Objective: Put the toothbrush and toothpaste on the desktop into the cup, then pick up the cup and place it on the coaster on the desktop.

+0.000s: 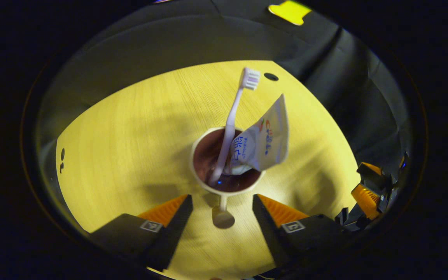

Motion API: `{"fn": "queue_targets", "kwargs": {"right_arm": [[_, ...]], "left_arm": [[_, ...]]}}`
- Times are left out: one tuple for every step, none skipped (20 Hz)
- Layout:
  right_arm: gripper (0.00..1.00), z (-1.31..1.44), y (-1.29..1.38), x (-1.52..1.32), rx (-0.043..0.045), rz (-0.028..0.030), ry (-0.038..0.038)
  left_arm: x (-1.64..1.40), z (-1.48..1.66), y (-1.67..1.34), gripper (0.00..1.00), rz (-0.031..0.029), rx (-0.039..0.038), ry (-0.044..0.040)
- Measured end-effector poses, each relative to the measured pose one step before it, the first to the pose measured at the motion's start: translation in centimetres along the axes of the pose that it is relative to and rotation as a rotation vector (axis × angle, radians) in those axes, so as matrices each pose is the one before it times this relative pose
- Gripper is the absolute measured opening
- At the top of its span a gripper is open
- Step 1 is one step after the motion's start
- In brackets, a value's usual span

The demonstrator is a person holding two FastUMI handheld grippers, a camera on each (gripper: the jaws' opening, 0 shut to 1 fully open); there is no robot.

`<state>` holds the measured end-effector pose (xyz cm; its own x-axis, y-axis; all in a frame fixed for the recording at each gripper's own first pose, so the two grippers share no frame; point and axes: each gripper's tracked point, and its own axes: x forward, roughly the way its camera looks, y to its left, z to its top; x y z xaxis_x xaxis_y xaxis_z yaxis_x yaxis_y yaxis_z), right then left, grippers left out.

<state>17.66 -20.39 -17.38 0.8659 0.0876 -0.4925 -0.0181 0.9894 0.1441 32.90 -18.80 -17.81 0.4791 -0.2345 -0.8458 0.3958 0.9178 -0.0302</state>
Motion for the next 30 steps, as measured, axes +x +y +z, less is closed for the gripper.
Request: {"fn": "queue_targets", "kwargs": {"right_arm": [[0.98,0.214,0.395,-0.296,-0.00977,-0.00005,-0.00647],[0.98,0.246,0.453,-0.305,-0.01204,0.00011,-0.00350],[0.98,0.179,0.468,-0.282,-0.00809,0.00020,-0.00115],[0.98,0.253,0.763,-0.435,-0.00639,0.00263,-0.00242],[0.98,0.463,0.780,-0.643,-0.00490,0.00183,-0.00440],[0.98,0.448,0.826,-0.720,-0.00785,0.00057,-0.00792],[0.98,0.494,0.730,-0.710,-0.01065,-0.00121,-0.01017],[0.98,0.540,0.777,-0.829,-0.01723,-0.00160,-0.01344],[0.98,0.368,0.815,-0.788,-0.01782,-0.00233,-0.01335],[0.98,0.299,0.910,-0.873,-0.01840,-0.00118,-0.01267],[0.98,0.282,0.826,-1.132,-0.01144,-0.00313,-0.00932],[0.98,0.120,0.874,-0.957,-0.00457,-0.00212,-0.00721],[0.98,0.102,0.786,-1.061,-0.00257,-0.00264,-0.01225],[0.98,0.051,0.803,-1.052,-0.00096,-0.00464,-0.01095],[0.98,-0.109,0.779,-1.035,-0.00168,-0.00343,-0.00863],[0.98,-0.162,0.861,-0.980,0.00041,-0.00214,-0.00675],[0.98,-0.296,0.893,-0.972,0.00140,0.00534,-0.00788],[0.98,-0.619,1.009,-0.856,-0.00284,0.00472,0.00420],[0.98,-0.864,0.531,-1.113,0.00115,-0.00905,0.00525],[0.98,-0.621,0.535,-0.984,0.00807,-0.00547,-0.00176],[0.98,-1.091,0.955,-0.941,0.00844,-0.00346,0.00075],[0.98,-0.612,0.523,-0.931,0.00529,-0.00504,-0.00096],[0.98,-0.414,0.432,-0.869,0.00072,-0.00599,-0.00626],[0.98,-0.272,0.341,-0.746,0.00019,-0.00740,-0.00677],[0.98,-0.553,0.186,-0.586,0.00538,-0.00774,0.00124],[0.98,-0.473,0.257,-0.558,0.01251,-0.00355,0.00557],[0.98,-0.274,0.368,-0.452,0.01190,0.00126,0.00151],[0.99,-0.167,0.111,-0.334,0.00559,-0.00249,-0.00062],[0.98,-0.191,0.103,-0.513,0.00086,-0.00279,0.00086],[0.98,-0.237,0.112,-0.346,-0.00366,-0.00023,0.00079]], "left_arm": [[-1.538,0.052,0.308,1.00,0.00856,-0.02568,-0.05111],[-1.582,0.104,0.499,0.98,0.01130,-0.02417,-0.05627],[-1.900,-0.108,0.389,0.98,0.01062,-0.02271,-0.05457],[-2.052,-0.334,0.505,0.98,0.01236,-0.01851,-0.05527],[-1.991,-0.512,0.768,0.98,0.02101,-0.01684,-0.05553],[-1.961,-0.381,0.905,0.98,0.03251,-0.01516,-0.05974],[-1.621,-0.431,0.843,0.98,0.02861,-0.01492,-0.05928],[-1.919,-0.410,0.387,0.98,0.01428,-0.01686,-0.05491],[-2.026,-0.209,0.460,0.98,0.01222,-0.02038,-0.05781],[-2.194,-0.004,0.480,0.98,0.00415,-0.01618,-0.05686],[-2.235,0.012,0.435,0.98,-0.00185,-0.00582,-0.05191],[-2.037,-0.062,0.622,0.98,0.00962,0.00396,-0.05044],[-1.819,0.318,0.741,0.97,0.01993,0.00562,-0.05109],[-1.777,0.442,0.563,0.97,0.01591,0.00314,-0.05341],[-1.690,0.319,0.446,0.98,0.00735,0.00188,-0.04658],[-2.049,0.498,0.141,0.97,0.00536,0.00380,-0.03924],[-1.716,0.501,0.122,0.97,0.00509,0.01264,-0.03242],[-1.386,0.269,0.404,0.98,0.01579,0.02427,-0.02175],[-1.294,-0.061,0.617,0.98,0.01463,0.02270,-0.02099],[-1.144,0.033,-0.326,0.97,-0.00416,0.00970,-0.01878],[-1.022,-0.113,-0.568,0.98,-0.01831,-0.00278,-0.01210],[-1.058,-0.174,-0.396,0.97,-0.01602,-0.00541,-0.00816],[-0.879,-0.207,0.247,0.97,-0.00960,-0.00965,-0.00540],[-0.766,-0.036,-0.151,0.97,-0.01387,-0.01252,-0.00850],[-0.473,-0.083,-0.731,0.97,-0.03091,-0.00341,-0.00866],[-0.420,-0.157,-0.242,0.97,-0.01684,-0.00024,-0.00298],[-0.386,-0.039,0.110,0.97,-0.00191,-0.00054,-0.00051],[-0.338,-0.007,0.047,0.98,-0.00252,-0.00162,0.00008],[-0.145,-0.164,-0.107,0.98,-0.00576,0.00011,-0.00194],[-0.296,0.015,-0.077,0.98,-0.00279,0.00025,-0.00401]]}}
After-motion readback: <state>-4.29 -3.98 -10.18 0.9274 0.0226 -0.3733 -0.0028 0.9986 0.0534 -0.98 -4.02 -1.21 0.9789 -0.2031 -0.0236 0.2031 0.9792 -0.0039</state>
